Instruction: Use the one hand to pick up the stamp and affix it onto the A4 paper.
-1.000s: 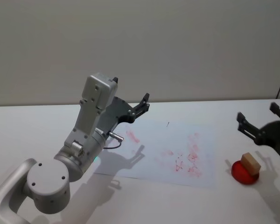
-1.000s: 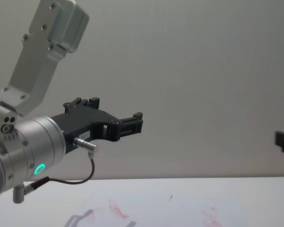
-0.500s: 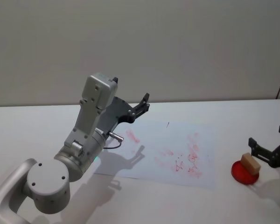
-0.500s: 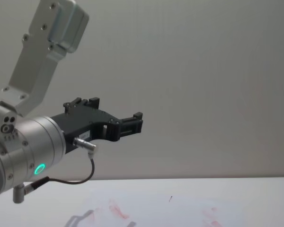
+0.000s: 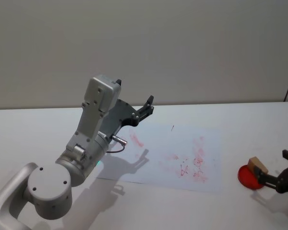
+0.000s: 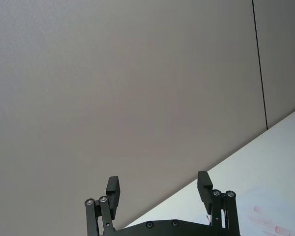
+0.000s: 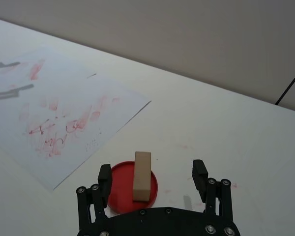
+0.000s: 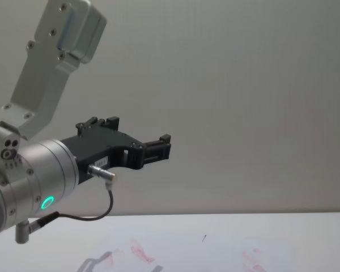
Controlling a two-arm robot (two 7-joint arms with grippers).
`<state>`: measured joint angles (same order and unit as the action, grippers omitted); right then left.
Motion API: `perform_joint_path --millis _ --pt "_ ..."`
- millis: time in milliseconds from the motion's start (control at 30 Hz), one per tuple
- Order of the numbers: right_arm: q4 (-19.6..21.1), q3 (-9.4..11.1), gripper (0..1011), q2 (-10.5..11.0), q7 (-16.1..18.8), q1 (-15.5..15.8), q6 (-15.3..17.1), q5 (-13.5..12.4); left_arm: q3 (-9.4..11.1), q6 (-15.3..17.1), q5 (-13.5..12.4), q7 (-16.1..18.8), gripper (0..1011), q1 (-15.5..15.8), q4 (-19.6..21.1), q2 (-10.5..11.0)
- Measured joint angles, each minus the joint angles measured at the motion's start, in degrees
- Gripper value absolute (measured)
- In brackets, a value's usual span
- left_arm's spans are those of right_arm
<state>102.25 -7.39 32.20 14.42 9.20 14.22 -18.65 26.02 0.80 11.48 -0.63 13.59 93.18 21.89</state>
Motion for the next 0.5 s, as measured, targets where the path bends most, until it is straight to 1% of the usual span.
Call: perform_joint_path --millis 233,500 --pt "-0.4 -0.8 1001 -0.5 0.4 0.0 1.8 1.6 0.0 0.0 0.0 0.0 1001 0.0 0.0 0.0" --pt "-1.4 -1.9 1001 -1.9 0.2 -1.0 3.3 2.9 0.0 0.0 0.0 0.0 1001 0.0 0.0 0.0"
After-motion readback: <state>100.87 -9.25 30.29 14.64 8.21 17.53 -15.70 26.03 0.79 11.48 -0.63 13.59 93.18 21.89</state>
